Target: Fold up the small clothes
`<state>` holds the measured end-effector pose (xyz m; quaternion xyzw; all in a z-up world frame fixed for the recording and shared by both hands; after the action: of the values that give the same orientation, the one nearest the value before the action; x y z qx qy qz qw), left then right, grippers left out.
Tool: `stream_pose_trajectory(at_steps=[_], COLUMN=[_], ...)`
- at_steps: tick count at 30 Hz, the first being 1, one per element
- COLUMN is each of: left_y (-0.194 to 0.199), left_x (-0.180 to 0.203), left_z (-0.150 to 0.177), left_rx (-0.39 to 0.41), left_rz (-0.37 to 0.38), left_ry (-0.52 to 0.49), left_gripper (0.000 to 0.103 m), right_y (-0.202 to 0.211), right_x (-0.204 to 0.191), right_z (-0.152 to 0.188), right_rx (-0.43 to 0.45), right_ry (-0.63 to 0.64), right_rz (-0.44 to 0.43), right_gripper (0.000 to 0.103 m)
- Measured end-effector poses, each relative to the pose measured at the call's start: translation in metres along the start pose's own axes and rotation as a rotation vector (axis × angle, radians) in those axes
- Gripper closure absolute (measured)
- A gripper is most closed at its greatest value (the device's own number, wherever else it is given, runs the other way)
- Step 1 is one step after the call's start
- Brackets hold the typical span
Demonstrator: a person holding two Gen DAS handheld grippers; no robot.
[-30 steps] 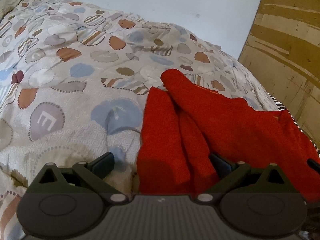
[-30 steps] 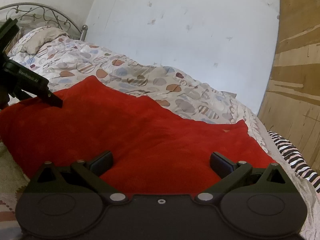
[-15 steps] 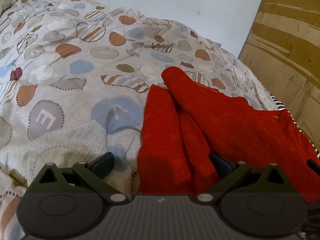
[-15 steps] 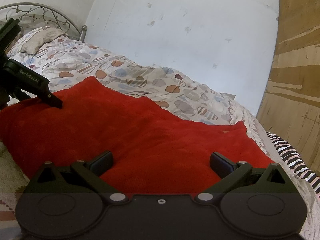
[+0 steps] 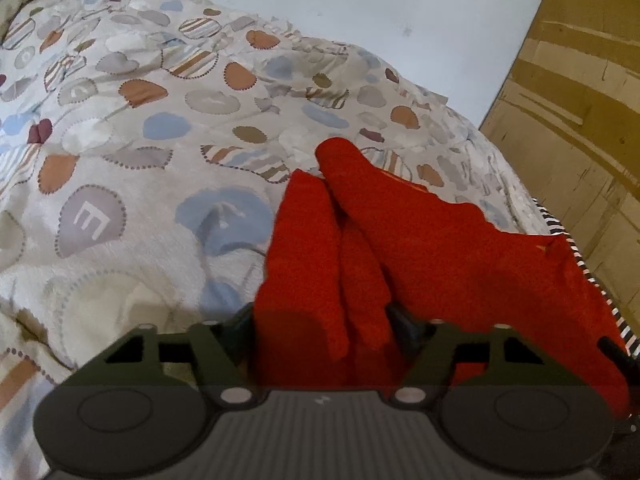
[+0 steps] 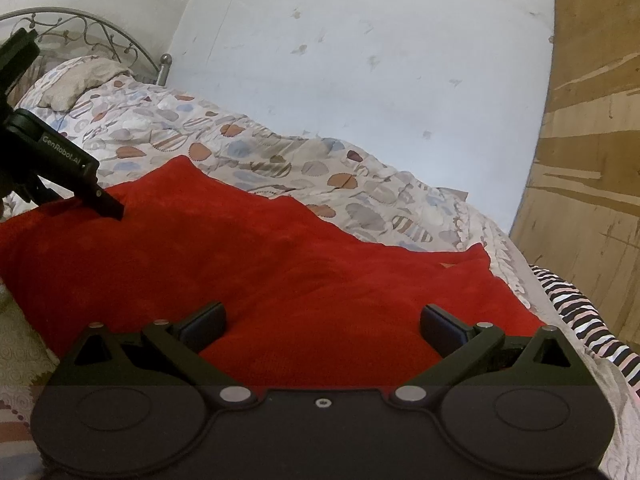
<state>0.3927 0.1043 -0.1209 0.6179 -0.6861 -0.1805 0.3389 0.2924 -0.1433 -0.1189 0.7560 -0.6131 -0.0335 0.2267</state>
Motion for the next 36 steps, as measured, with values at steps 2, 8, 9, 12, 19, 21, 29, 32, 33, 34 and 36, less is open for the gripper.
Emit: stream_pose_trajectory(at_steps=[2,8,9,12,19,21,29,32,33,34,36], left_y=[0.000,-0.009,-0.010,-0.009,0.012,0.025,0.064,0.063,0.060,0.058,0.046], left_x=[0.002,-0.007,-0.007,-0.004,0.013,0.028,0.123,0.174,0.193,0.208,0.242], left_z=[-0.001,-0.001,-0.001,-0.003,-0.014,-0.019,-0.060,-0.071,-0.071,-0.067,-0.054], left_rx=[-0.006,-0.061,-0.065,-0.086,-0.030,0.027,0.134,0.117,0.109,0.103,0.078], left_rz=[-0.010,0.015,0.014,-0.001,-0.042,-0.059,0.020,0.072,0.089,0.102,0.129], left_ry=[-0.003,0.089,0.089,0.096,0.081,0.025,-0.236,-0.351,-0.403,-0.443,-0.532], left_gripper=[0.034,0.030,0.030,0.037,0.074,0.076,0.078,0.078,0.078,0.078,0.078], right_y=[0.005,0.008,0.007,0.008,0.009,0.008,0.016,0.035,0.043,0.051,0.065], right_x=[0.001,0.002,0.003,0.002,0.002,0.004,0.035,0.039,0.039,0.041,0.048], right_z=[0.002,0.004,0.004,0.004,0.004,0.004,-0.011,-0.018,-0.020,-0.021,-0.020], right_rx=[0.034,0.056,0.057,0.058,0.059,0.054,-0.022,-0.014,-0.003,0.009,0.008], right_ry=[-0.018,-0.035,-0.038,-0.037,-0.040,-0.051,-0.182,-0.100,-0.066,-0.036,0.003], right_rz=[0.027,0.037,0.034,0.037,0.039,0.027,-0.107,-0.068,-0.064,-0.062,-0.033], right_gripper=[0.001,0.000,0.000,0.000,0.000,0.000,0.000,0.000,0.000,0.000,0.000])
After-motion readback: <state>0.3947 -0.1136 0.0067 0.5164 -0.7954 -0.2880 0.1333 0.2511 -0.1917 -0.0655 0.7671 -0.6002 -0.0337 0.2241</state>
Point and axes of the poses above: each gripper's, at about its wrist camera, not at the fingertips, and y roughly against the way its jaws point, x to its right, z to its underside, the point moved 3 cm from there along -y, roughly the way its jaws point, and after that the axes turned 10 degrees about -z, right-handed, at the moved point
